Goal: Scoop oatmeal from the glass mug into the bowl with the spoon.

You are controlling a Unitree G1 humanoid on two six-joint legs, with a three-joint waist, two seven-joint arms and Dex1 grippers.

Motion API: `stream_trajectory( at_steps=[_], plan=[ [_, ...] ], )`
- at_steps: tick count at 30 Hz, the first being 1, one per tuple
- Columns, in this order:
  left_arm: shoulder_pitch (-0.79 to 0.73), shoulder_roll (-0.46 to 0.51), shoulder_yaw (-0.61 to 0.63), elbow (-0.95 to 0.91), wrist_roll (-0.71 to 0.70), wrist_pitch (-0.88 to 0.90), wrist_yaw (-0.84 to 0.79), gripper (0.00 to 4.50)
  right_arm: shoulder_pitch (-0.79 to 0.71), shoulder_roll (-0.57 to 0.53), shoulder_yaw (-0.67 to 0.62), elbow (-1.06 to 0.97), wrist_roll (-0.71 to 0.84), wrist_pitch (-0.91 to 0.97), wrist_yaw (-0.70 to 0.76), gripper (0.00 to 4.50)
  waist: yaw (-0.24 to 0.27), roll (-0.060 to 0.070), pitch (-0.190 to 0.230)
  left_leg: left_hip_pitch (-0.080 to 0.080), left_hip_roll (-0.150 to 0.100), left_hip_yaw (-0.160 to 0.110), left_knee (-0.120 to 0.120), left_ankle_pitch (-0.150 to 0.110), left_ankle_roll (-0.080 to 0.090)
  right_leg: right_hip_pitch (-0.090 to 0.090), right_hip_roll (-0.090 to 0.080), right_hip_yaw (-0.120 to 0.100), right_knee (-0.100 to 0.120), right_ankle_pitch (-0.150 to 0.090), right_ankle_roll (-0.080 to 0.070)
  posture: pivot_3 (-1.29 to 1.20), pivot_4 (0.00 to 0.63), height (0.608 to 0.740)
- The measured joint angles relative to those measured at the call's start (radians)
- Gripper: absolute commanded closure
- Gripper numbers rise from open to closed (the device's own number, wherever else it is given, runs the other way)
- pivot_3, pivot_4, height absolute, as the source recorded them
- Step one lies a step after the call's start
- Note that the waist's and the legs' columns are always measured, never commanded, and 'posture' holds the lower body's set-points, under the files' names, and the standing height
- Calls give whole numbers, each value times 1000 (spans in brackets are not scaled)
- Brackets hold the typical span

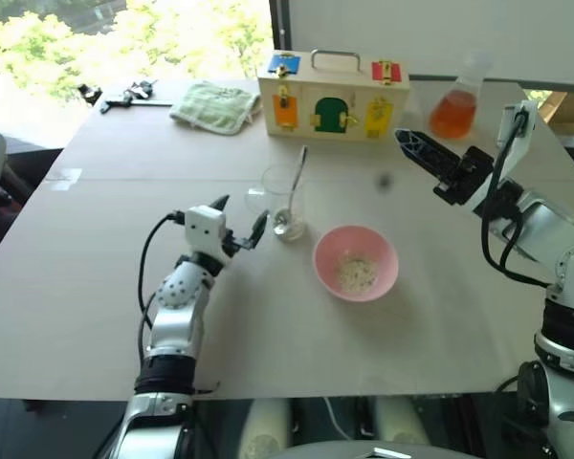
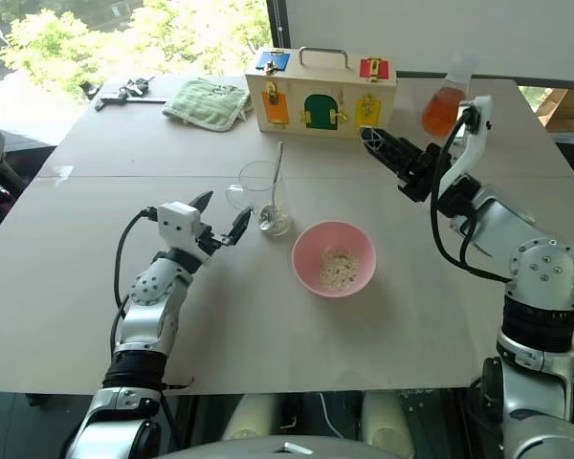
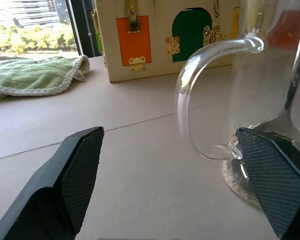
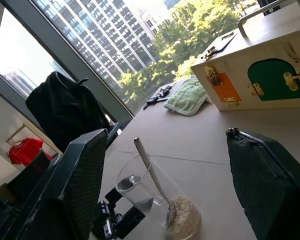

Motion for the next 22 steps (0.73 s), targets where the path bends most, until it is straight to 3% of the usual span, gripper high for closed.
stream_trajectory(
  at_steps=[3, 8, 15, 22],
  plan=[
    [53, 19, 8, -119, -38, 75, -4, 14, 85, -37, 5, -45, -42, -12, 95, 664, 0, 0, 0, 0, 0, 0, 0, -2, 3, 0, 0, 0, 0, 0, 0, 0, 150, 740],
    [284, 66, 25, -378, -105, 237, -9, 14, 387, -147, 155, -93, -464, -239, 315, 664, 0, -1, 0, 0, 0, -1, -1, -1, 1, 1, 0, 0, -2, 0, 0, 0, 150, 740],
    [534, 57, 38, -479, -107, 276, 2, 14, 657, -144, 180, -18, -742, -529, 504, 664, 2, 0, 0, 3, 0, -2, 1, -2, 4, 3, 1, 0, -1, 0, 0, 0, 150, 740],
    [593, 122, 39, -476, -57, 233, -44, 14, 705, -155, 157, 141, -929, -783, 627, 664, 3, 1, 0, 5, 0, -2, 2, -2, 4, 4, 2, 1, 0, 0, 0, 0, 150, 740]
  ],
)
